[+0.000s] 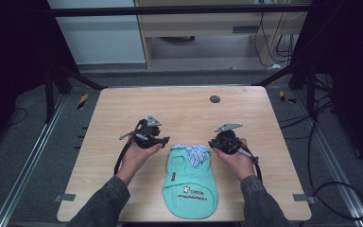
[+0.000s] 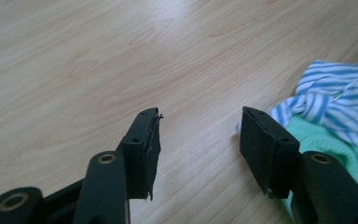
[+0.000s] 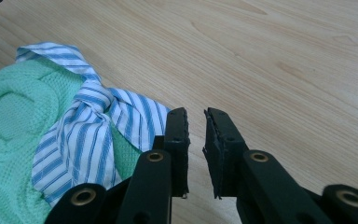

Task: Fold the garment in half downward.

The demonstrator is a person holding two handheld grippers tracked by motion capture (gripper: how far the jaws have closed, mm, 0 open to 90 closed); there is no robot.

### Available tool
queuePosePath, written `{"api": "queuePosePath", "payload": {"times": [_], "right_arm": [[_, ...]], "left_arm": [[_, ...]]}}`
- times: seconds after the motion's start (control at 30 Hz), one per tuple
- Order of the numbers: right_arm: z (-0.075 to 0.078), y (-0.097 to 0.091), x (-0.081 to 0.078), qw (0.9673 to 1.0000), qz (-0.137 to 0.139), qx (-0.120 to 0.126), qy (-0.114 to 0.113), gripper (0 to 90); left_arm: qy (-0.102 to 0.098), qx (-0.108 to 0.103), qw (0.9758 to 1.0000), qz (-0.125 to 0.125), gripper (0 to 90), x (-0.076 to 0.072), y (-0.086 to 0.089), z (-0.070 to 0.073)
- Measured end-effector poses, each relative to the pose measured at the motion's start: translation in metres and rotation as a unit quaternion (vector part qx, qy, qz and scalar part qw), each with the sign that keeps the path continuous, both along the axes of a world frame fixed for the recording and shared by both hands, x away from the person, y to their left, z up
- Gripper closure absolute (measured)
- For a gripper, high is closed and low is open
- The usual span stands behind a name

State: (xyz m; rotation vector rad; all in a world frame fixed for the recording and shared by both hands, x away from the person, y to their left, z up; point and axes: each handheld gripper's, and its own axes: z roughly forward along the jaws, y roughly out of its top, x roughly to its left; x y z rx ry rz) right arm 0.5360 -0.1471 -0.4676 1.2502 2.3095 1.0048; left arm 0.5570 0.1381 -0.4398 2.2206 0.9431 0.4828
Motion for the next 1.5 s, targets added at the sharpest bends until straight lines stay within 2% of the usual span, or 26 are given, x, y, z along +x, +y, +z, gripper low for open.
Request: {"api": "queuePosePath", "payload": {"times": [0.07, 0.1, 0.13, 0.27, 0.4, 0.47, 0.53, 0.57, 0.73, 0.9, 1.13, 1.2, 1.23, 1.27, 1.3, 1.33, 1.37, 1.43, 1.5], "right_arm": [[-0.002, 0.002, 0.002, 1.0, 0.001, 0.005, 0.007, 78.0], [-0.003, 0.004, 0.003, 0.9999, 0.002, 0.005, 0.013, 74.8], [-0.003, 0.004, 0.003, 0.9999, 0.002, 0.005, 0.013, 74.8], [-0.004, 0.011, 0.01, 0.9998, 0.011, -0.007, 0.016, 69.5], [-0.007, 0.018, 0.016, 0.9994, 0.01, -0.015, 0.028, 66.2], [-0.01, 0.02, 0.016, 0.9991, 0.013, -0.024, 0.032, 64.3], [-0.011, 0.022, 0.014, 0.9987, 0.019, -0.031, 0.035, 62.3], [-0.013, 0.023, 0.014, 0.9984, 0.022, -0.036, 0.037, 60.8], [-0.016, 0.025, 0.016, 0.9981, 0.022, -0.036, 0.045, 58.4], [-0.02, 0.027, 0.017, 0.9976, 0.022, -0.038, 0.053, 55.1], [-0.02, 0.028, 0.017, 0.9972, 0.029, -0.042, 0.054, 53.7], [-0.02, 0.029, 0.017, 0.997, 0.032, -0.041, 0.057, 55.4], [-0.02, 0.029, 0.017, 0.9966, 0.04, -0.044, 0.057, 59.1], [-0.019, 0.03, 0.017, 0.9962, 0.047, -0.044, 0.059, 62.7], [-0.018, 0.031, 0.017, 0.9954, 0.055, -0.043, 0.066, 69.3], [-0.018, 0.031, 0.017, 0.9954, 0.055, -0.043, 0.066, 69.3], [-0.018, 0.032, 0.017, 0.9951, 0.059, -0.042, 0.068, 72.2], [-0.018, 0.034, 0.016, 0.9942, 0.069, -0.041, 0.071, 80.4], [-0.017, 0.035, 0.016, 0.994, 0.072, -0.042, 0.072, 82.1]], "left_arm": [[0.007, -0.004, 1.0, -0.002, 47.1, 0.004, -0.007, -0.003], [0.011, -0.007, 0.9999, 0.0, 47.5, 0.005, -0.009, -0.005], [0.018, -0.003, 0.9998, -0.002, 47.5, 0.008, -0.012, -0.009], [0.039, -0.003, 0.9992, 0.002, 43.0, 0.014, -0.018, -0.018], [0.042, 0.002, 0.9991, 0.002, 40.1, 0.013, -0.023, -0.022], [0.057, -0.002, 0.9984, -0.005, 38.7, 0.014, -0.025, -0.025], [0.07, 0.012, 0.9974, -0.014, 36.5, 0.014, -0.028, -0.031], [0.072, 0.019, 0.9972, -0.012, 35.2, 0.013, -0.03, -0.035], [0.077, 0.021, 0.9967, -0.015, 36.4, 0.013, -0.031, -0.04], [0.085, 0.013, 0.9962, -0.014, 37.1, 0.013, -0.03, -0.045], [0.085, 0.007, 0.9962, -0.019, 37.9, 0.012, -0.029, -0.046], [0.085, 0.006, 0.9961, -0.024, 40.9, 0.01, -0.029, -0.046], [0.086, 0.004, 0.9958, -0.031, 45.2, 0.009, -0.03, -0.046], [0.088, 0.002, 0.9953, -0.039, 50.7, 0.007, -0.031, -0.045], [0.093, -0.004, 0.9943, -0.051, 60.6, 0.005, -0.032, -0.045], [0.093, -0.004, 0.9943, -0.051, 66.7, 0.005, -0.032, -0.045], [0.093, -0.005, 0.9941, -0.056, 66.7, 0.004, -0.032, -0.045], [0.092, -0.012, 0.9939, -0.058, 74.5, 0.002, -0.032, -0.046], [0.092, -0.014, 0.994, -0.059, 76.4, 0.001, -0.032, -0.046]]}}
